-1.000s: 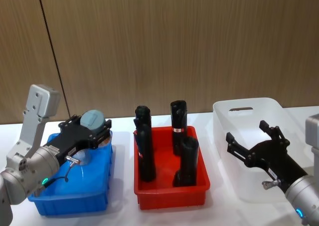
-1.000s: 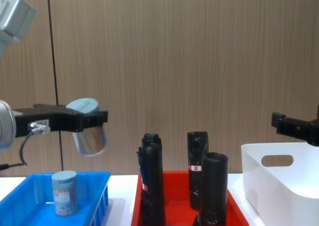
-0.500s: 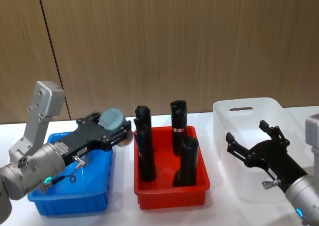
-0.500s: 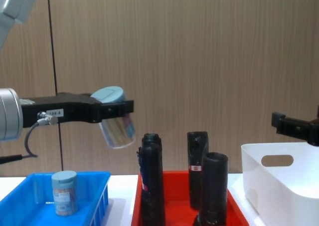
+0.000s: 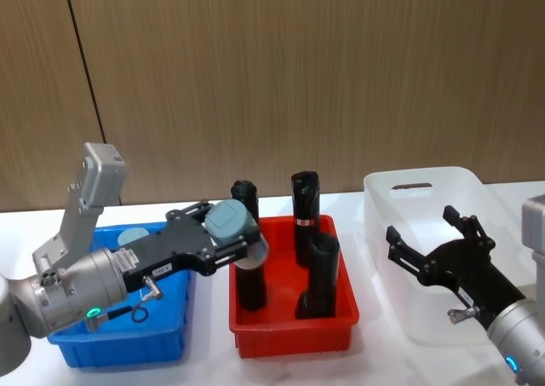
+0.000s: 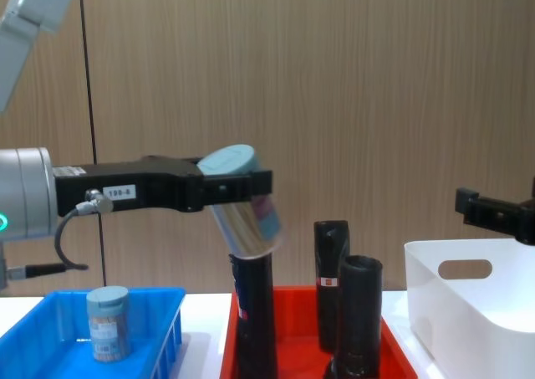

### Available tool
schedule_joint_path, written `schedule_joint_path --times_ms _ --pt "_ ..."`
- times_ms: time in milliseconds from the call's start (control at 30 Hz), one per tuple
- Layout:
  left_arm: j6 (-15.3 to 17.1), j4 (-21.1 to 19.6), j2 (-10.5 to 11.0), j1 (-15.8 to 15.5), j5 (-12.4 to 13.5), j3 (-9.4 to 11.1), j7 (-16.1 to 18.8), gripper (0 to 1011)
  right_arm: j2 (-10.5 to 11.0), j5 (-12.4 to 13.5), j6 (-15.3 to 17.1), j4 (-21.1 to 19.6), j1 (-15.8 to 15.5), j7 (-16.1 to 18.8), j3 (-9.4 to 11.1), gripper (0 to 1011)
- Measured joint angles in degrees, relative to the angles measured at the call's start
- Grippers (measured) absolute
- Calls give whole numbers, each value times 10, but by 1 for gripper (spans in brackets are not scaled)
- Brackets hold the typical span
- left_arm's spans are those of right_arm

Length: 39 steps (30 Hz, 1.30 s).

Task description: Pick the cotton swabs from the blue box and place them into the white box.

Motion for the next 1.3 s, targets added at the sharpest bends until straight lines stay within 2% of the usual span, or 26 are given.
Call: schedule_joint_path --times_ms 267,533,800,1300 --pt "-5 22 -10 -17 -4 12 -71 669 0 0 0 0 0 0 0 1002" --pt "-5 35 -17 -29 5 22 -113 669 0 0 0 0 0 0 0 1002" --pt "-1 40 -18 -36 15 28 -127 669 0 0 0 0 0 0 0 1002" --pt "1 42 -17 -41 23 33 -132 669 0 0 1 0 0 3 0 1002"
